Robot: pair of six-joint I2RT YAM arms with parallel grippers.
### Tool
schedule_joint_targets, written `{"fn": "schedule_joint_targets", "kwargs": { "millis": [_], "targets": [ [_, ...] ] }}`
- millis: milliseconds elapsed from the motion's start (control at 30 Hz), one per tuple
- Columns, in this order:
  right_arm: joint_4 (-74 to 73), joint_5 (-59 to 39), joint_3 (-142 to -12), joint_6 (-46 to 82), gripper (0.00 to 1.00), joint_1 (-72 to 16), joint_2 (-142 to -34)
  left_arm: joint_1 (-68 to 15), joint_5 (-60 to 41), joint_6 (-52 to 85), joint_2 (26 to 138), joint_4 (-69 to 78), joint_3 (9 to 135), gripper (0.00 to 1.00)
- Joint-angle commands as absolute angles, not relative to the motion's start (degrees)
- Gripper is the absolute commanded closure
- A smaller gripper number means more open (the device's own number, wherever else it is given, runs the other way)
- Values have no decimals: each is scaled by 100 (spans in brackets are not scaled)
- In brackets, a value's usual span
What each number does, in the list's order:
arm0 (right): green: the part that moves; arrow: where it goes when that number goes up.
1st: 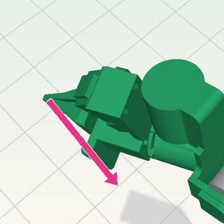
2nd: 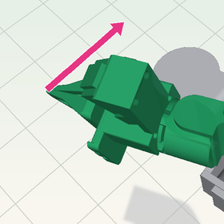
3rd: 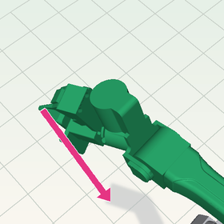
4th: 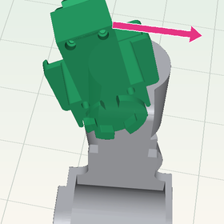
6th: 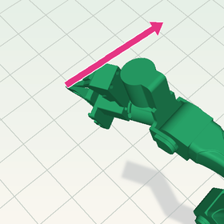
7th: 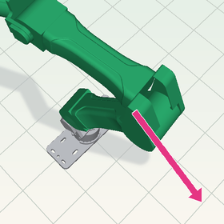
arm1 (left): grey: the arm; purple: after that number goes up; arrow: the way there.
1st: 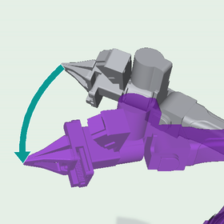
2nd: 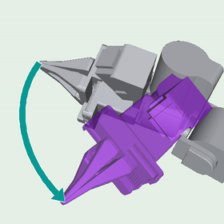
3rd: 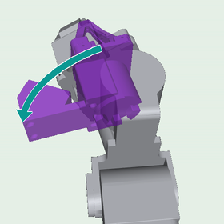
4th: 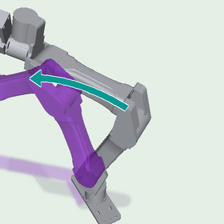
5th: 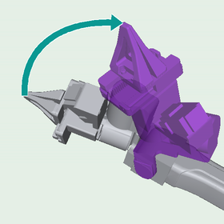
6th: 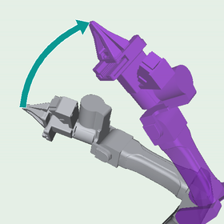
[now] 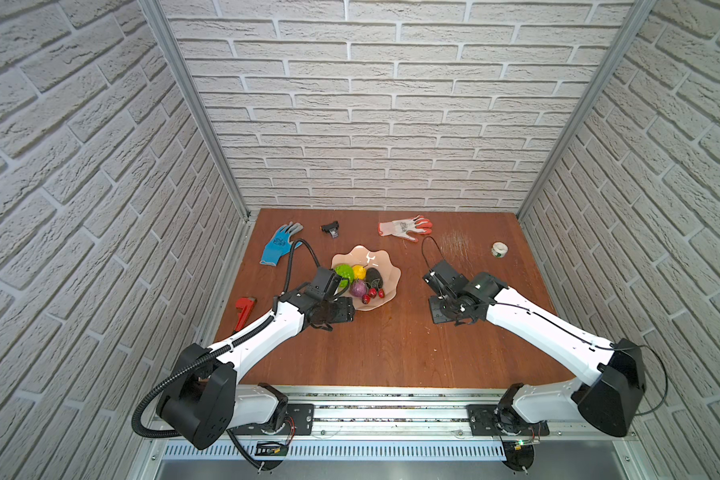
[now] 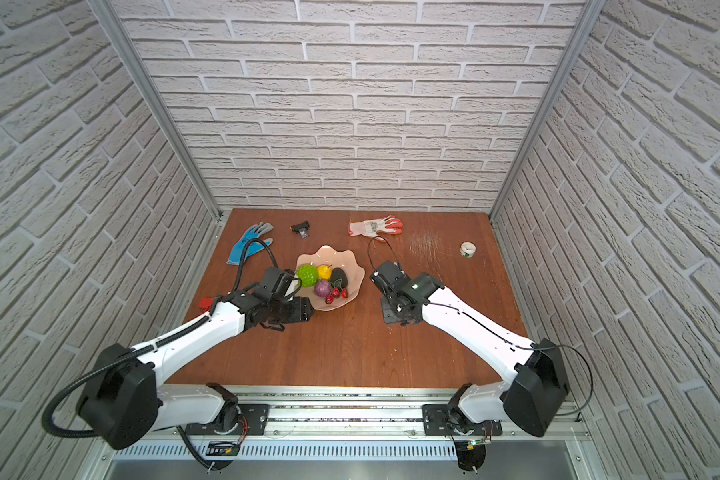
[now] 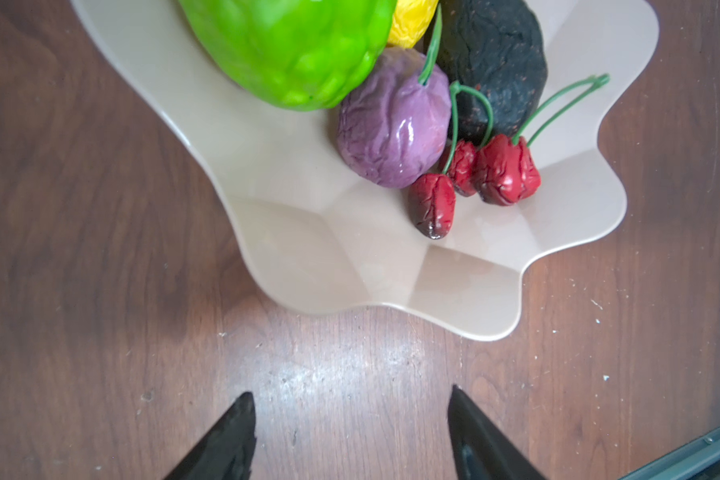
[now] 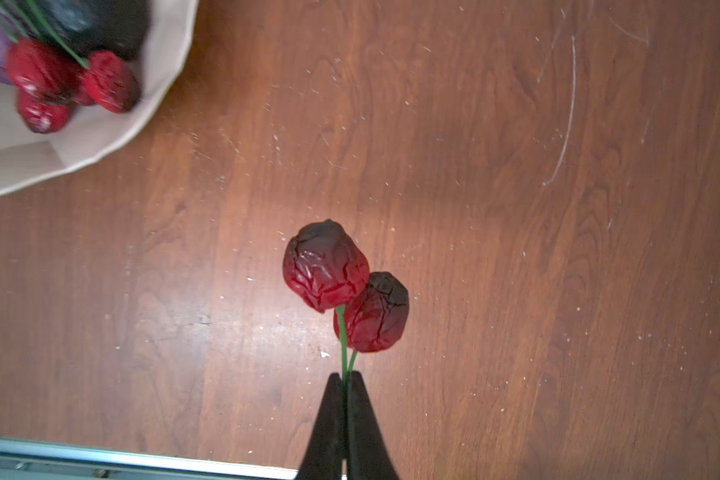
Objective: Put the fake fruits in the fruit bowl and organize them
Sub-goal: 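Lift the cherry pair and carry it over the bowl with the right gripper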
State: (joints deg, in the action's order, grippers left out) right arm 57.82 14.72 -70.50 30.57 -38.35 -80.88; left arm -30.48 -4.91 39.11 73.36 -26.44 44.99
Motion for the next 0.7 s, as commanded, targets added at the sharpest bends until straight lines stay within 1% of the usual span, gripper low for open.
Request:
{"fn": "schedule_joint_targets", "kwargs": {
  "millis": [0,167,400,500,667],
  "targets": [
    [5560,1239,-7869,2357,95,-3858,-8718,-3006,-275,4044,7039,-2715,4329,27],
    [5108,853,-8985,1807,94,-3866,-9825,-2971,-139,4096,6749,-2892,4210,27],
    [4938,567,-10320,1533,94,-3867,-11057,-2910,30,4166,6349,-3176,4136,26],
    [4865,556,-10564,1503,94,-3868,-11377,-2867,69,4190,6245,-3243,4090,26],
    [4787,930,-10699,1512,94,-3844,-11788,-2795,62,4170,6209,-3235,4072,25]
  ]
}}
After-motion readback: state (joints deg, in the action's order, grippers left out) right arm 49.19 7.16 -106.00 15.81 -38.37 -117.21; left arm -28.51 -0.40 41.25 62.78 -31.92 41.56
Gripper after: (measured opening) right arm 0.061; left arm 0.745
